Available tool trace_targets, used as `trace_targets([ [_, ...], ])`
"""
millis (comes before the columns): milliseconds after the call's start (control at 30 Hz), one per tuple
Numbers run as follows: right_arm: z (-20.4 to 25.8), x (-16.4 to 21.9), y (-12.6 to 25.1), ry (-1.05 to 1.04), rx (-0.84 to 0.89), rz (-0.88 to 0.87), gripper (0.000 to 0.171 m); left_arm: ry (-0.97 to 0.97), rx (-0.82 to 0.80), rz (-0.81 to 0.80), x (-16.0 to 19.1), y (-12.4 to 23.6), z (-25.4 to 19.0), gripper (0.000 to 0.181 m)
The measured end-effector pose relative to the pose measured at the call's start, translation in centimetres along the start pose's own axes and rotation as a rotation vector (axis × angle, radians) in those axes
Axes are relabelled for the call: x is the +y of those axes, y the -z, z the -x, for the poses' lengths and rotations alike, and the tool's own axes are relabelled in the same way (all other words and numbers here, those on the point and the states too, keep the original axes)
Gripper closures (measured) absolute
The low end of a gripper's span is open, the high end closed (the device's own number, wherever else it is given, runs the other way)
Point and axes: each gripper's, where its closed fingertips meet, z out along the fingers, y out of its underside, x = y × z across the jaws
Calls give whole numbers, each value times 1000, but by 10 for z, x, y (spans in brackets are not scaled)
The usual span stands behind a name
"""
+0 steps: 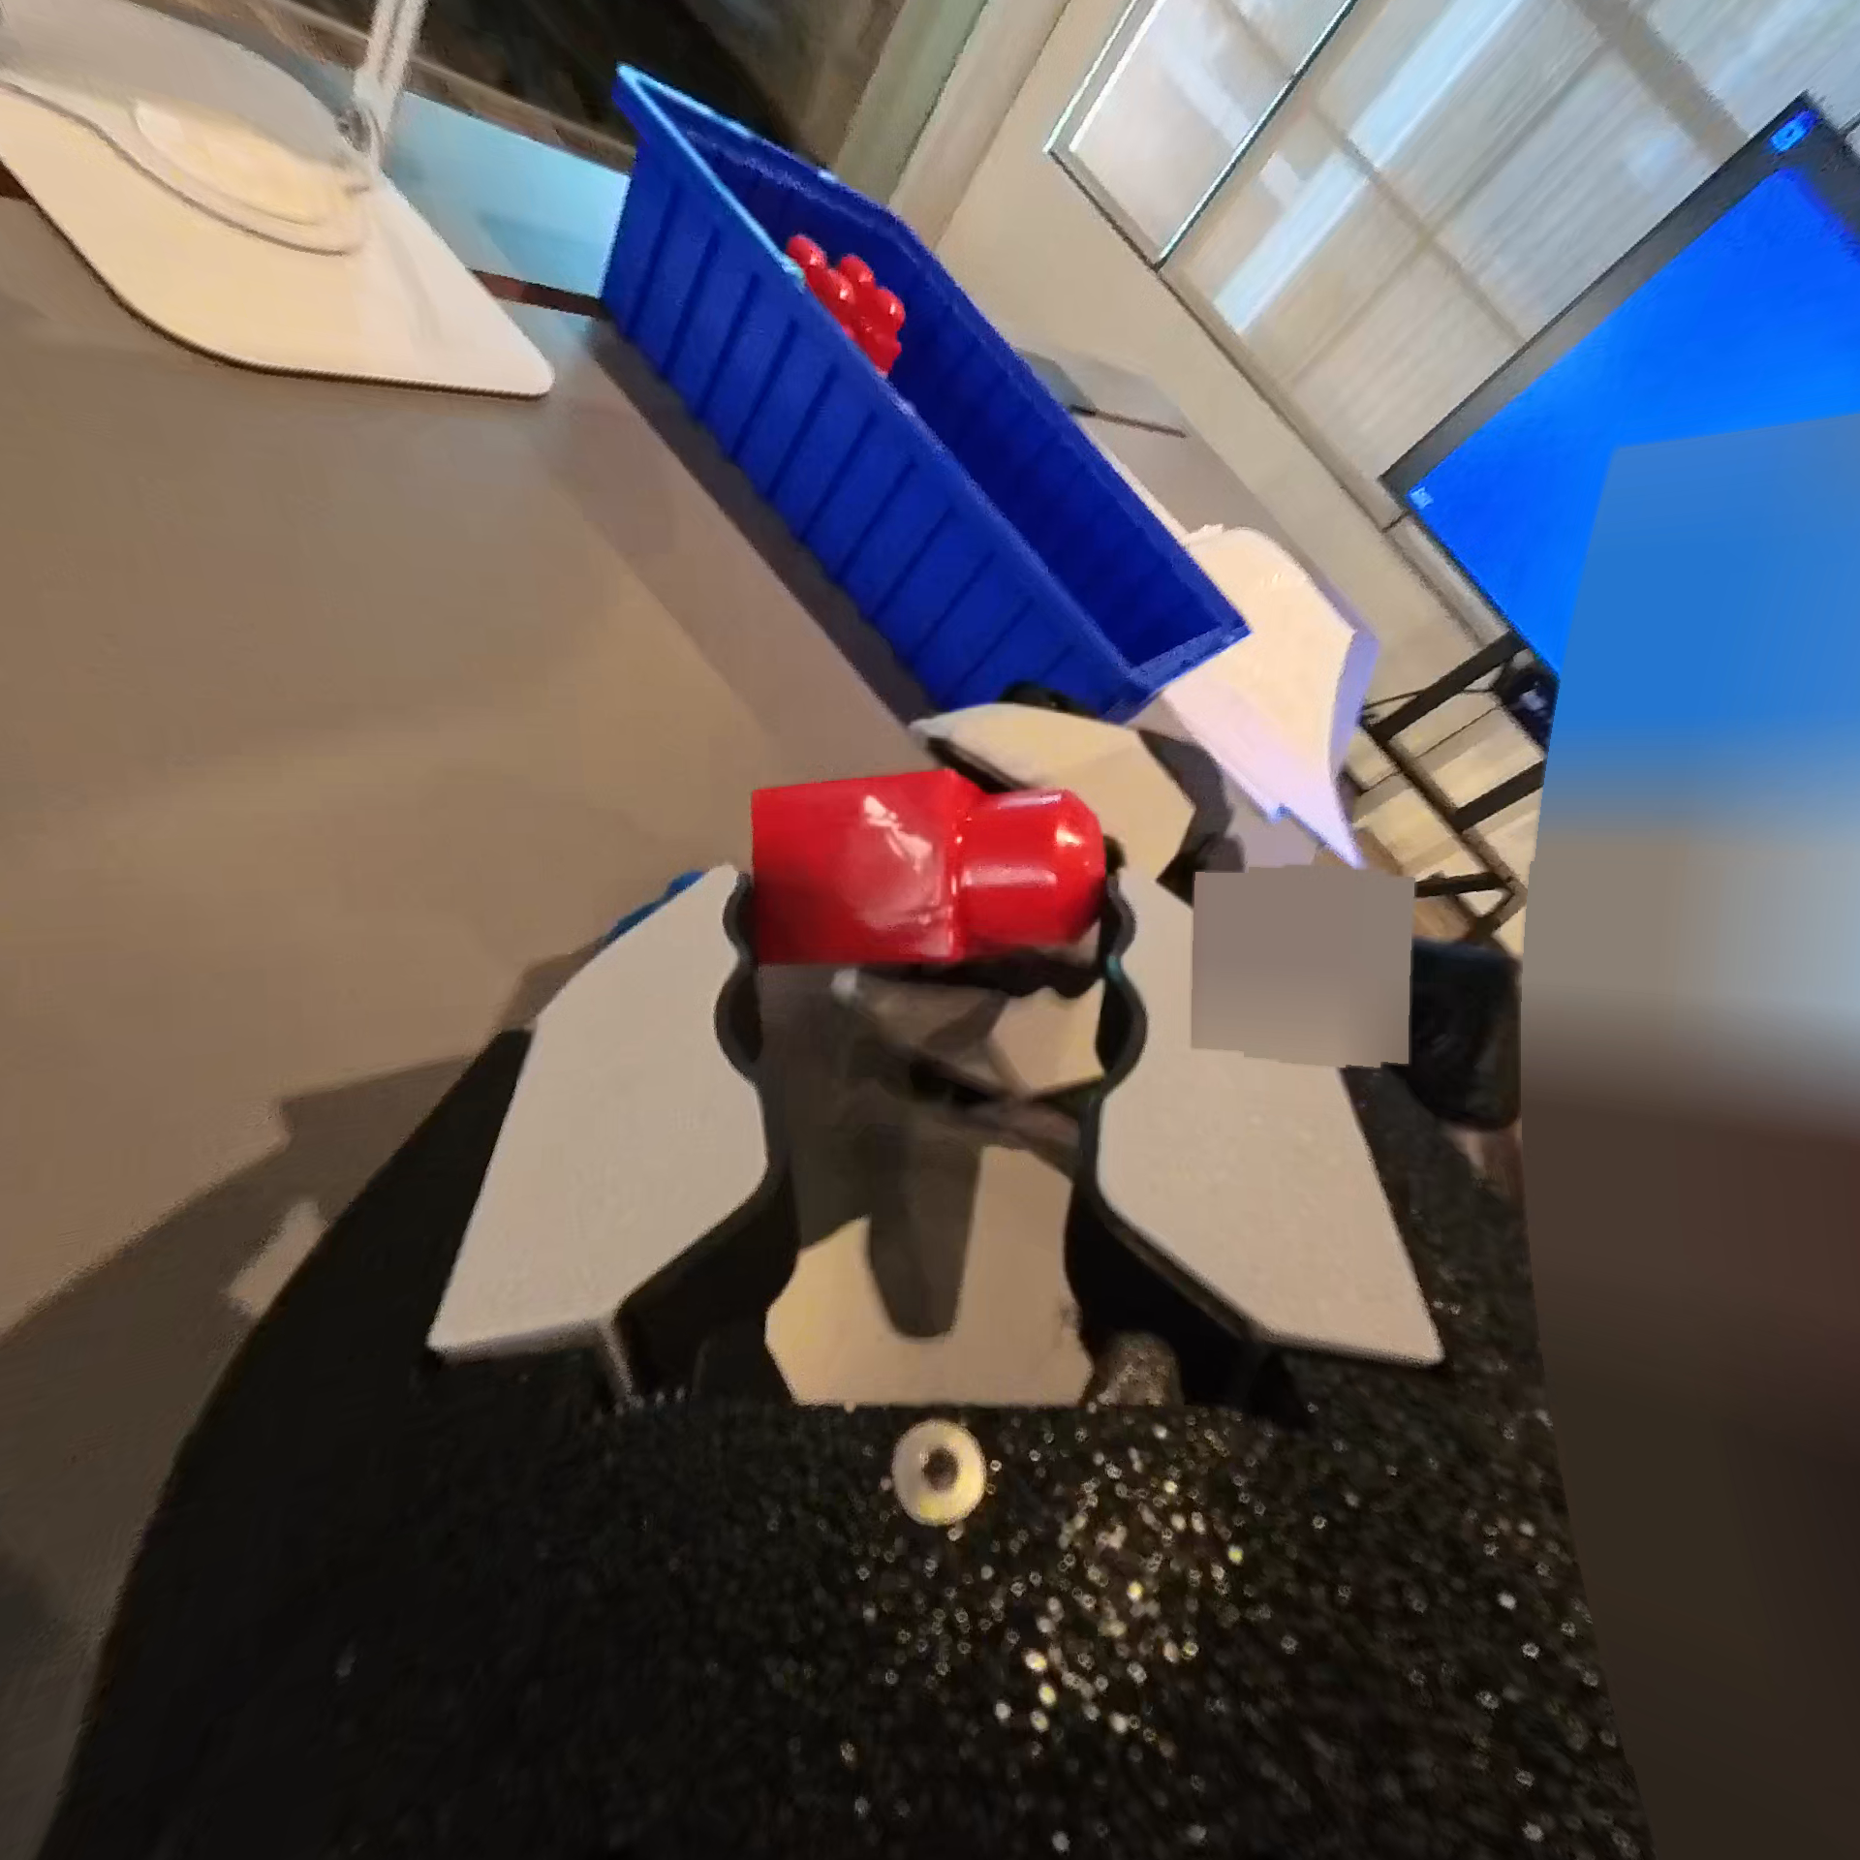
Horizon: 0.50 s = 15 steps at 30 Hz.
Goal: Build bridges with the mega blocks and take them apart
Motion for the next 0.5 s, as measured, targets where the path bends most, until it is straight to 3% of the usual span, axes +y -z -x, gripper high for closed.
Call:
trace_targets([
  [67, 1, 8, -2, -63, -32, 42, 134, -66, -50, -42, 3, 5, 4, 117],
  [200, -5, 22, 0, -223, -96, 86, 134, -203, -179, -168, 6, 24, 13, 87],
  [300, 16, 26, 0, -353, -298, 152, 134, -281, -273, -252, 12, 40, 23, 93],
  [500, 77, 28, 8, -416, -665, 335, 133, -295, -278, -264, 32, 60, 26, 103],
])
